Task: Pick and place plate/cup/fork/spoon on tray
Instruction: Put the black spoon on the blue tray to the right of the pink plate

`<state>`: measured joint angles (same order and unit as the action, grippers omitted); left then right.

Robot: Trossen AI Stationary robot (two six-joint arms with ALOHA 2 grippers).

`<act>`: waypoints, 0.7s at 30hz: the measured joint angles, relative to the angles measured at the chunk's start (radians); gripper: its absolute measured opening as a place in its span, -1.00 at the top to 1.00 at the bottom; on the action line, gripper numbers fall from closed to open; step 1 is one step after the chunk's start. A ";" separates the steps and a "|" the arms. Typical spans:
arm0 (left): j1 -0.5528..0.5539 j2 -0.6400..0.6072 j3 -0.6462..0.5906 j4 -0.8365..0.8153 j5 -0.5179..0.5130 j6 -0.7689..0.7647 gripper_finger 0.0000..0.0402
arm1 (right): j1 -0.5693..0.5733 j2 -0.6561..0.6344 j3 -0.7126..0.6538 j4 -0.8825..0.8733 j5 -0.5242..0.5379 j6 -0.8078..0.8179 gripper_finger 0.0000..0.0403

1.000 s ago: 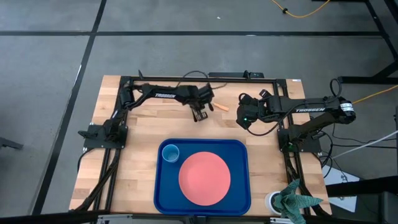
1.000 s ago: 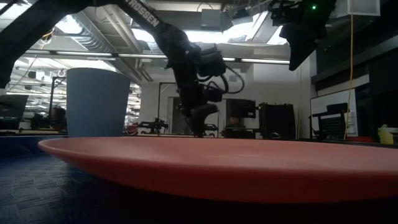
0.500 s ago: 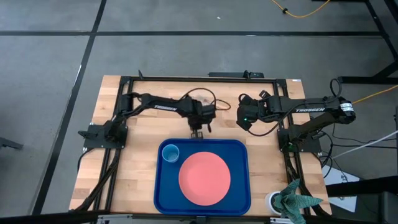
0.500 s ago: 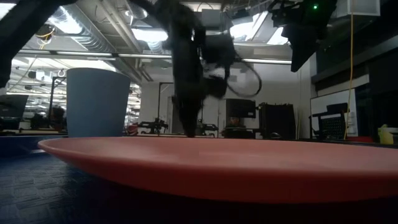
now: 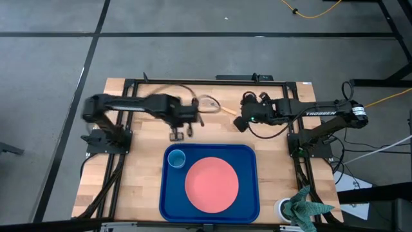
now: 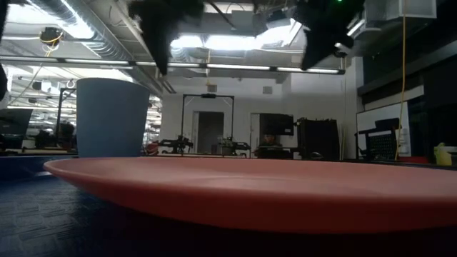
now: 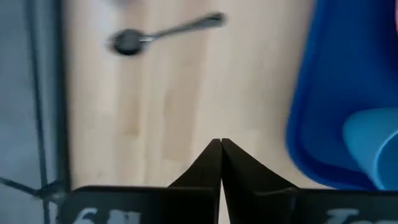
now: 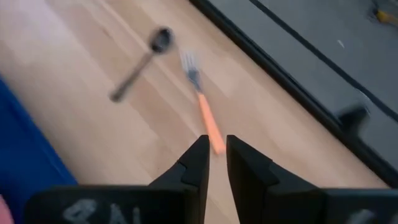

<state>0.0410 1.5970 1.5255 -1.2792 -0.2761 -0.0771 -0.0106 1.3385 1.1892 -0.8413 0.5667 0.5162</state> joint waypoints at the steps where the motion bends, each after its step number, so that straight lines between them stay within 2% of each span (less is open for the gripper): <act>1: 0.001 -0.057 -0.027 0.007 -0.022 -0.013 1.00 | 0.000 0.001 0.000 0.033 -0.015 -0.039 0.70; 5: -0.001 -0.275 -0.187 0.069 -0.097 -0.098 1.00 | 0.001 0.001 0.000 0.138 -0.069 -0.111 0.70; 10: -0.003 -0.529 -0.462 0.228 -0.112 -0.218 1.00 | -0.010 0.012 0.000 0.237 -0.090 -0.160 0.70; 15: -0.002 -0.718 -0.708 0.436 -0.115 -0.229 1.00 | -0.067 0.055 0.000 0.370 -0.253 -0.191 0.70; 18: -0.002 -0.799 -0.812 0.523 -0.107 -0.229 1.00 | -0.115 0.094 0.020 0.402 -0.367 -0.183 0.70; 21: -0.003 -0.861 -0.884 0.566 -0.105 -0.230 1.00 | -0.155 0.152 0.075 0.402 -0.406 -0.183 0.70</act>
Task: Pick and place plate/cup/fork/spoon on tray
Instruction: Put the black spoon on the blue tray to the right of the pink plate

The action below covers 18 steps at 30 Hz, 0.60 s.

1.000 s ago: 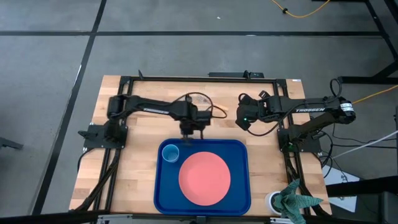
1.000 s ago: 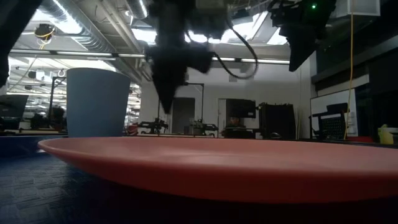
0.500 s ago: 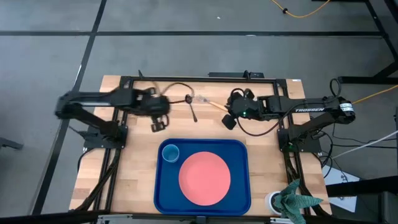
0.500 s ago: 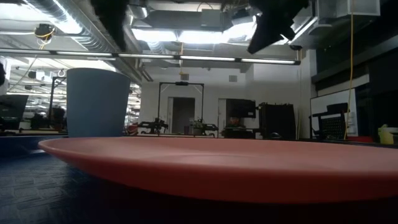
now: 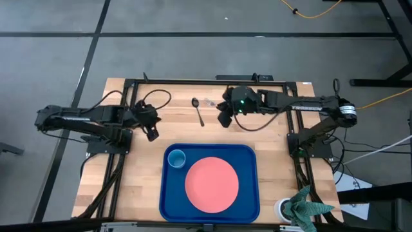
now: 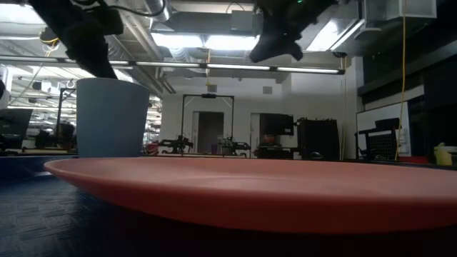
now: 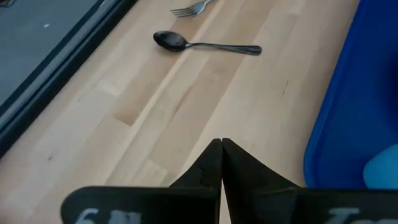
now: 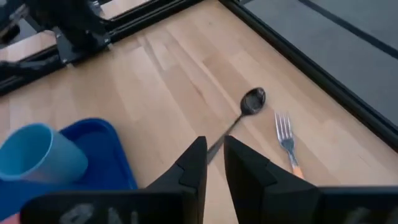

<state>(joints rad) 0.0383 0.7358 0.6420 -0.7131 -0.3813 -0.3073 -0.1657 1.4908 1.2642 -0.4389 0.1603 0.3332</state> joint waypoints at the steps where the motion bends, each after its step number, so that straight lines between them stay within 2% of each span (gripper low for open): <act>1: 0.000 -0.022 -0.019 0.011 0.000 0.000 1.00 | -0.011 0.026 0.029 0.000 -0.011 -0.002 0.70; 7: 0.000 -0.107 -0.088 0.081 0.035 0.000 1.00 | -0.057 0.236 0.290 -0.033 -0.109 -0.072 0.70; 14: 0.000 -0.146 -0.117 0.078 0.043 -0.005 1.00 | -0.077 0.553 0.656 -0.310 -0.088 -0.101 0.70; 18: 0.000 -0.146 -0.124 0.078 0.043 -0.005 1.00 | -0.082 0.697 0.770 -0.390 -0.025 0.010 0.70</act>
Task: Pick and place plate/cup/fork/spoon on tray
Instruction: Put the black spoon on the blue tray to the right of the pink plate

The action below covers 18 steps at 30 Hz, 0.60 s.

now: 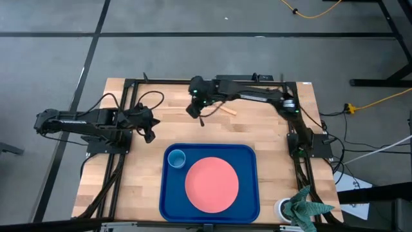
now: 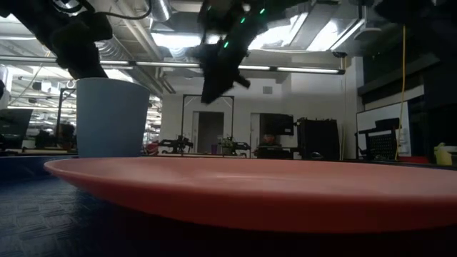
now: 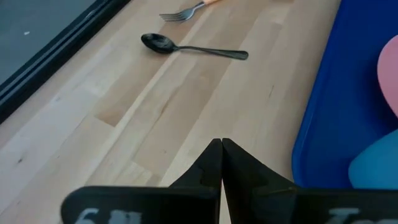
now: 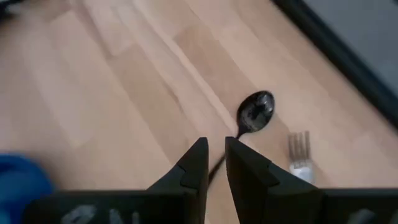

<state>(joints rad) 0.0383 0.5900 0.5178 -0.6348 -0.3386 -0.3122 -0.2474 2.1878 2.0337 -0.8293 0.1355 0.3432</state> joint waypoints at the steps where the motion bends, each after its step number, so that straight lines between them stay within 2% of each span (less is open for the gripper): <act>1: 0.000 0.000 -0.001 0.000 0.000 0.000 1.00 | -0.001 0.029 0.020 -0.003 0.001 0.027 0.70; 7: 0.000 0.000 -0.020 0.001 0.000 -0.025 1.00 | -0.004 0.148 0.068 -0.007 -0.003 0.149 0.70; 10: 0.000 0.000 -0.047 0.002 0.009 -0.031 1.00 | -0.004 0.187 0.068 -0.023 -0.048 0.221 0.70; 12: 0.000 0.000 -0.068 0.002 0.010 -0.060 1.00 | -0.004 0.205 0.068 -0.029 -0.081 0.226 0.70; 18: 0.000 0.000 -0.104 0.023 0.015 -0.183 1.00 | -0.004 0.217 0.068 -0.045 -0.085 0.199 0.70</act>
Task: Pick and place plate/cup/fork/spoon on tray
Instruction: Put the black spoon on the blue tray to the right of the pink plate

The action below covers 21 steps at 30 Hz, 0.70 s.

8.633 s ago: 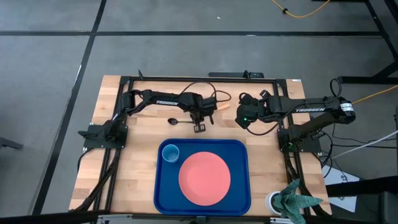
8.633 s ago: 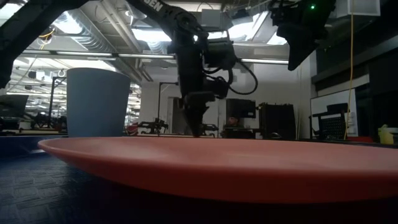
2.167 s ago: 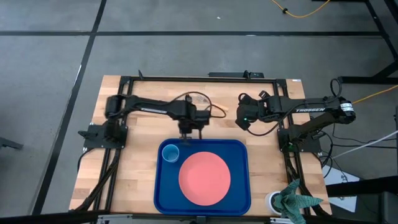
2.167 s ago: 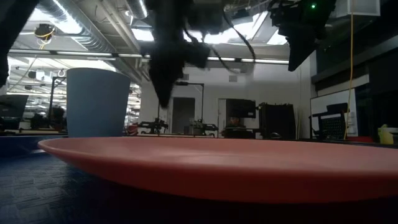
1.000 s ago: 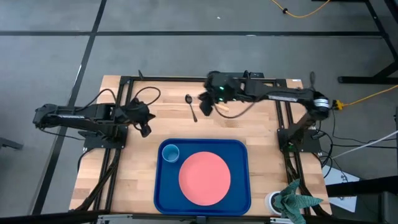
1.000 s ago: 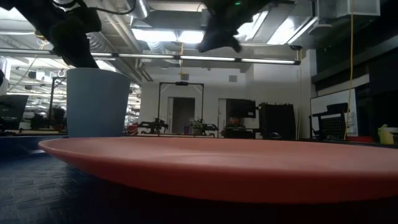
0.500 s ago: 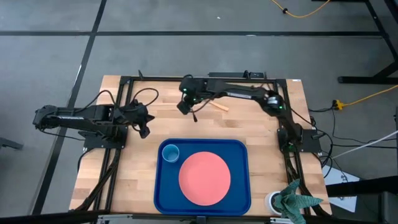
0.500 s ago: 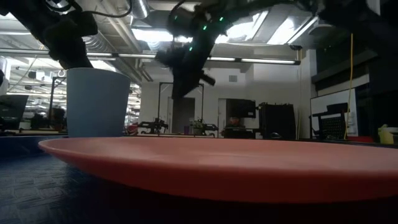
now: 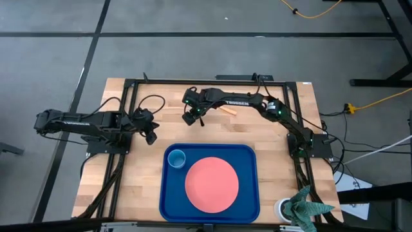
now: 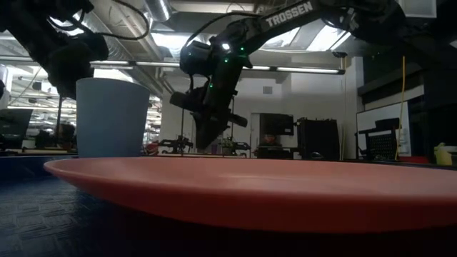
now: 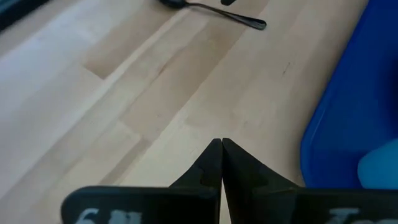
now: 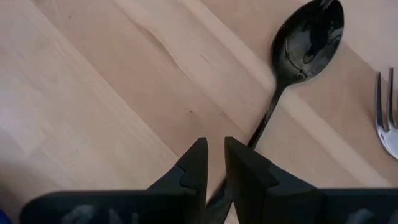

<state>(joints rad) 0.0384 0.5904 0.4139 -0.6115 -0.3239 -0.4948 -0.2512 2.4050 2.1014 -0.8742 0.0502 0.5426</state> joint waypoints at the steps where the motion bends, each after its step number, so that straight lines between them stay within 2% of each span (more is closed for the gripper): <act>1: 0.000 0.000 -0.001 0.000 0.001 -0.014 1.00 | 0.000 0.000 0.000 0.000 0.000 -0.001 0.70; 6: 0.000 0.000 -0.001 0.000 0.001 -0.011 1.00 | 0.001 0.000 0.000 0.000 0.000 -0.029 0.70; 15: 0.000 0.000 -0.001 0.001 0.001 -0.019 1.00 | -0.001 0.004 -0.007 -0.055 0.020 0.165 0.70; 21: 0.000 0.000 -0.001 0.016 0.001 -0.019 1.00 | -0.001 0.010 -0.013 -0.066 0.061 0.207 0.70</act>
<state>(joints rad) 0.0383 0.5903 0.4129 -0.5957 -0.3233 -0.5137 -0.2523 2.4149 2.0888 -0.9397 0.1108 0.7500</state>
